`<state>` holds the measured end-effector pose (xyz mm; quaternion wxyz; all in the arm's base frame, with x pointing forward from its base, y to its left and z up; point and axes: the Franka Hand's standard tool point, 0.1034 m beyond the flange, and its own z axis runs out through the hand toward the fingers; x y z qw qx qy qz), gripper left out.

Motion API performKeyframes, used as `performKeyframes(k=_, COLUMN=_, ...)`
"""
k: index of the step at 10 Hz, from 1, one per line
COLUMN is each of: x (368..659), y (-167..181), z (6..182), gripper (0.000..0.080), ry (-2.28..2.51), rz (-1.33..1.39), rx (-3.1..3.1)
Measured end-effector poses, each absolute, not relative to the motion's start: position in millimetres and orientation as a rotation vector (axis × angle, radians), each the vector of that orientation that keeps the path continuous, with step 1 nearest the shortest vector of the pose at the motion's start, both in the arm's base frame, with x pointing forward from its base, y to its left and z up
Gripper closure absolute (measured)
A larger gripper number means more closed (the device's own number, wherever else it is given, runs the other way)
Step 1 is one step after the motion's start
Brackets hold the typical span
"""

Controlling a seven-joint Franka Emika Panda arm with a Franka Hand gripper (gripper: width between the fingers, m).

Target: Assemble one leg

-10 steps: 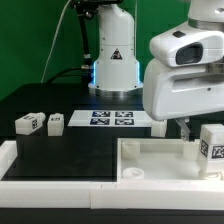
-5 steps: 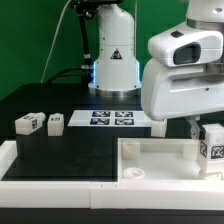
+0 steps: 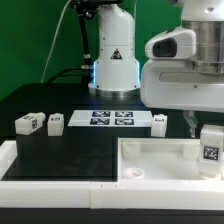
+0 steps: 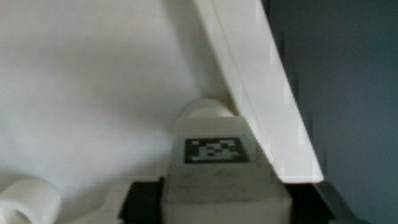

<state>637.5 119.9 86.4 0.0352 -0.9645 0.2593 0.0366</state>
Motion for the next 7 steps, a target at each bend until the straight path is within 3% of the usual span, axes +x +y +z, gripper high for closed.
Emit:
performKeyframes(k=2, x=637.3, y=124.6, z=86.1, gripper=0.0505, ry=1.296, rz=0.112, rx=-2.801)
performKeyframes(k=5, x=638.0, y=126.0, z=85.9, gripper=0.0505, ry=1.463, rz=0.115, rx=-2.726)
performKeyframes(k=7, x=638.9, y=125.6, z=86.5, gripper=0.022, ry=1.308, rz=0.109, rx=-2.799)
